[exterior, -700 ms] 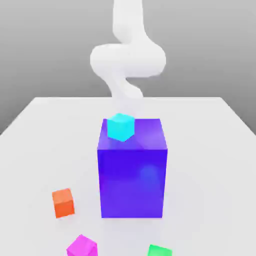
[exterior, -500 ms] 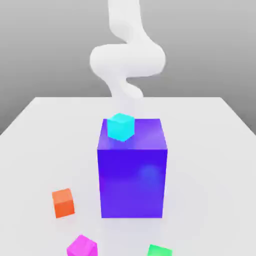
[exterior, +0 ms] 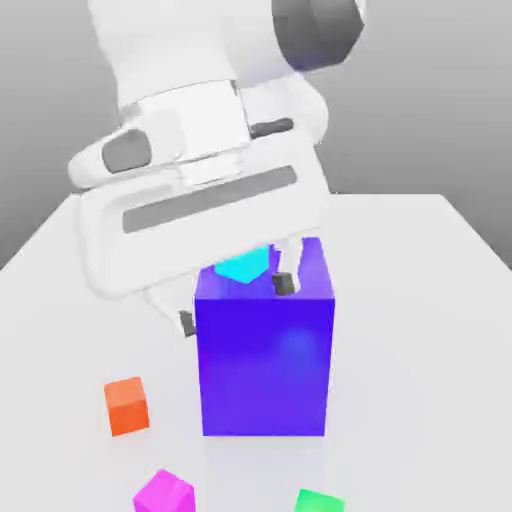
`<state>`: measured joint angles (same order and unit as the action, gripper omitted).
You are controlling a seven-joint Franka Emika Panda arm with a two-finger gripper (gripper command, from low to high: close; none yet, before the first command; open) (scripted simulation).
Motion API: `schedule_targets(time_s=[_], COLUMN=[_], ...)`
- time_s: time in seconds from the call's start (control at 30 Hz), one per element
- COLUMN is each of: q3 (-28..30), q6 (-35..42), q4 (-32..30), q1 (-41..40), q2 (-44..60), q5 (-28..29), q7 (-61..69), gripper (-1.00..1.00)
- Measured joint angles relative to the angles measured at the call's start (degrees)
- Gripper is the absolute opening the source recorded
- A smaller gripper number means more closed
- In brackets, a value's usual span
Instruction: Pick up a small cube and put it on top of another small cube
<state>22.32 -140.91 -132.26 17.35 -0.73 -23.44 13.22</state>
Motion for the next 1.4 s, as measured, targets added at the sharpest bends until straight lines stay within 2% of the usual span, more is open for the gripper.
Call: schedule_targets(time_s=[0.23,0.5,0.63,0.67,0.83,0.87,0.93,1.07,1.27,1.4], q3=[-0.59,0.47,-4.09,-4.66,-4.65,-5.22,-4.81,-1.5,-6.27,-9.15], q6=[-4.25,-11.39,-16.93,-12.83,-12.67,-10.74,-14.5,-11.52,-4.88,-9.85], q4=[-0.61,-1.71,0.01,0.52,0.52,0.72,-0.02,-1.72,1.2,2.16], q1=[-2.12,-3.74,-7.51,-7.91,-7.91,-8.41,-8.35,-5.36,3.68,3.55], q2=[11.45,21.54,28.99,29.62,29.61,29.93,28.39,21.6,16.49,22.3], q5=[-1.39,4.56,0.5,3.11,3.1,4.87,3.37,7.36,15.4,13.57], q7=[13.67,23.36,27.37,28.06,28.07,28.06,26.47,22.9,24.29,26.73], gripper=[0.0,0.0,0.0,-1.0,-1.0,-1.0,-1.0,-1.0,-1.0,-1.0])
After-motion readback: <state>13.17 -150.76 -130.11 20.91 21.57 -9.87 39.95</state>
